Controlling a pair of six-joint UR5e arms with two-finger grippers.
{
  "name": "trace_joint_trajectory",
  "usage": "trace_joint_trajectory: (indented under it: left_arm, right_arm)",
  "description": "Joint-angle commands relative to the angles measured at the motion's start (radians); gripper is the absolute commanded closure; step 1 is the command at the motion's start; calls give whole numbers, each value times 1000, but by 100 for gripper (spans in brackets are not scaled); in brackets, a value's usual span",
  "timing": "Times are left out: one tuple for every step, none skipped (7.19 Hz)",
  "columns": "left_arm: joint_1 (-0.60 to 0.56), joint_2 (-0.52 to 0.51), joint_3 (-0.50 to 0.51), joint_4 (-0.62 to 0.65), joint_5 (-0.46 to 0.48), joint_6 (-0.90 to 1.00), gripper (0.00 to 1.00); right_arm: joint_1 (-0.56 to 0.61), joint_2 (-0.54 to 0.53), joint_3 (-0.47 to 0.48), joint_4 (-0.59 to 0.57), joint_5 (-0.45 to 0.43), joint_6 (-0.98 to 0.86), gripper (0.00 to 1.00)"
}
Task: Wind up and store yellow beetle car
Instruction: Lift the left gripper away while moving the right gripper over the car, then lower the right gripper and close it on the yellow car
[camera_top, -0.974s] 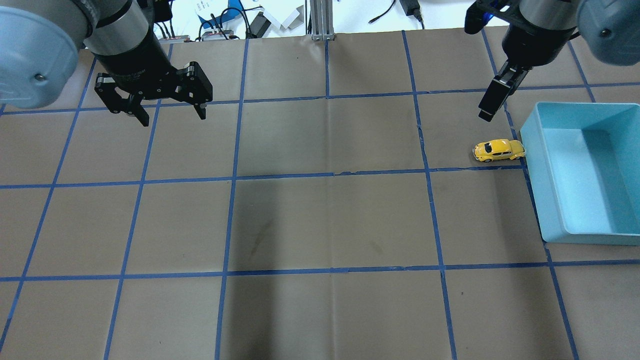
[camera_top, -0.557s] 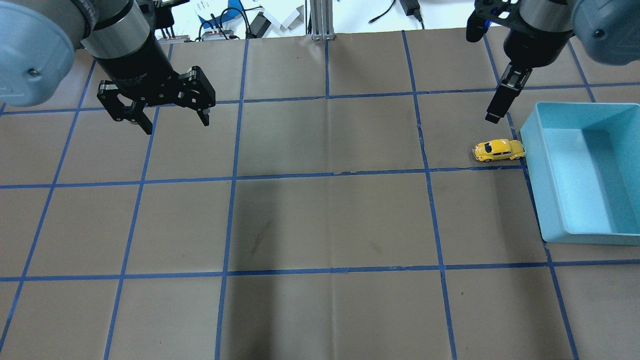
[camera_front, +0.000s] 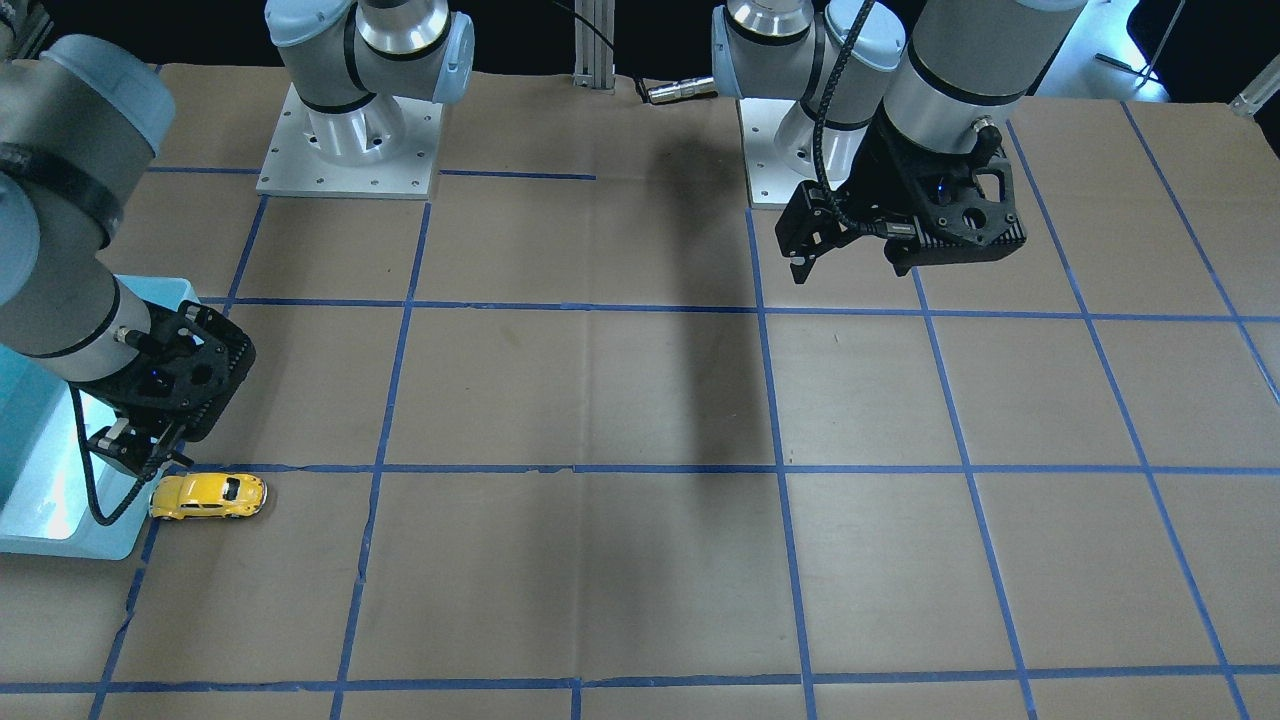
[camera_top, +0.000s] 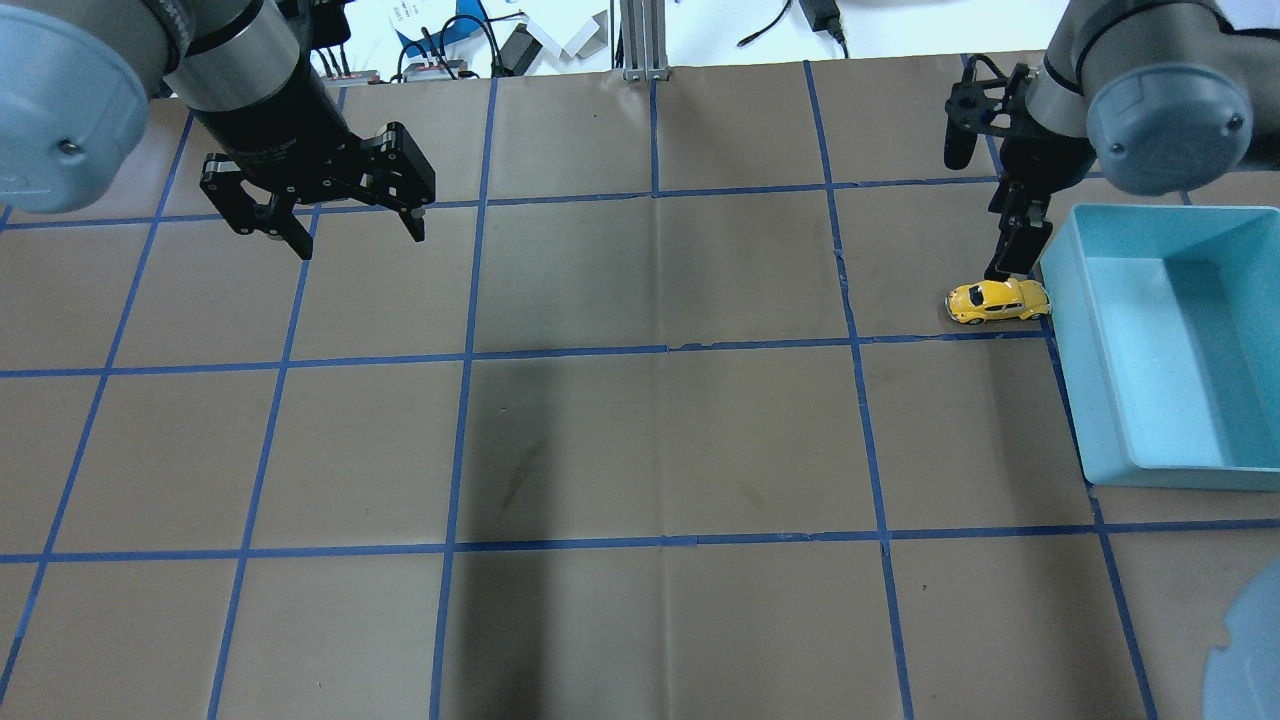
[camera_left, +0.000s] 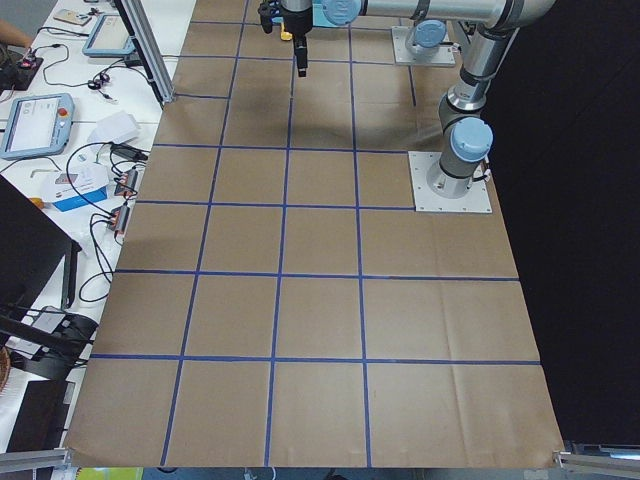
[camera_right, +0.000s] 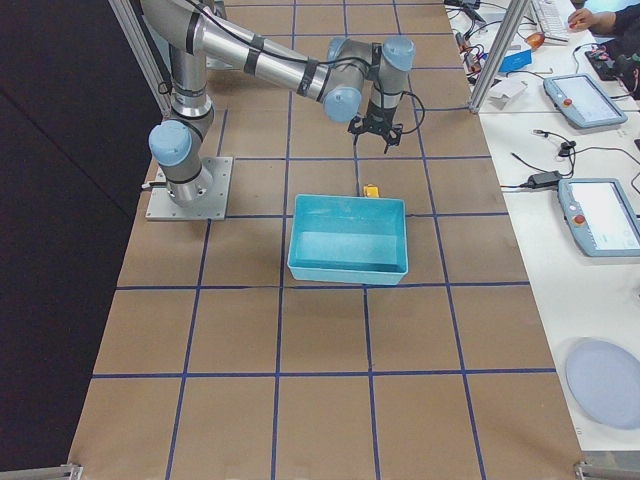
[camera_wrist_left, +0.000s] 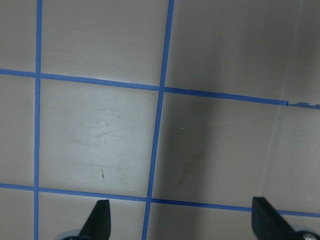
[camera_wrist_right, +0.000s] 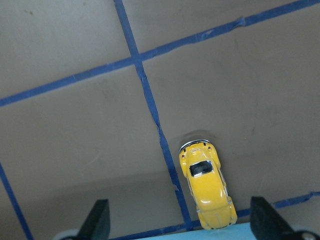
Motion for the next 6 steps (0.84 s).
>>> trace_joint_trajectory:
  left_arm:
    - [1, -9, -1, -1, -3, 4, 0]
    - [1, -4, 2, -1, 0, 4, 0]
    - [1, -7, 1, -3, 6, 4, 0]
    - [1, -7, -1, -1, 25, 4, 0]
    - [1, -10, -1, 3, 25, 4, 0]
    - [1, -9, -1, 3, 25, 2, 0]
  right_arm:
    - [-29, 52, 141, -283, -11, -167, 2]
    - [-40, 80, 156, -354, -12, -253, 2]
    - [-49, 97, 162, -364, -11, -283, 2]
    - [-50, 109, 183, -407, -29, -303, 2]
    - [-55, 112, 208, -459, -55, -308, 3]
    - [-55, 115, 216, -475, -54, -308, 5]
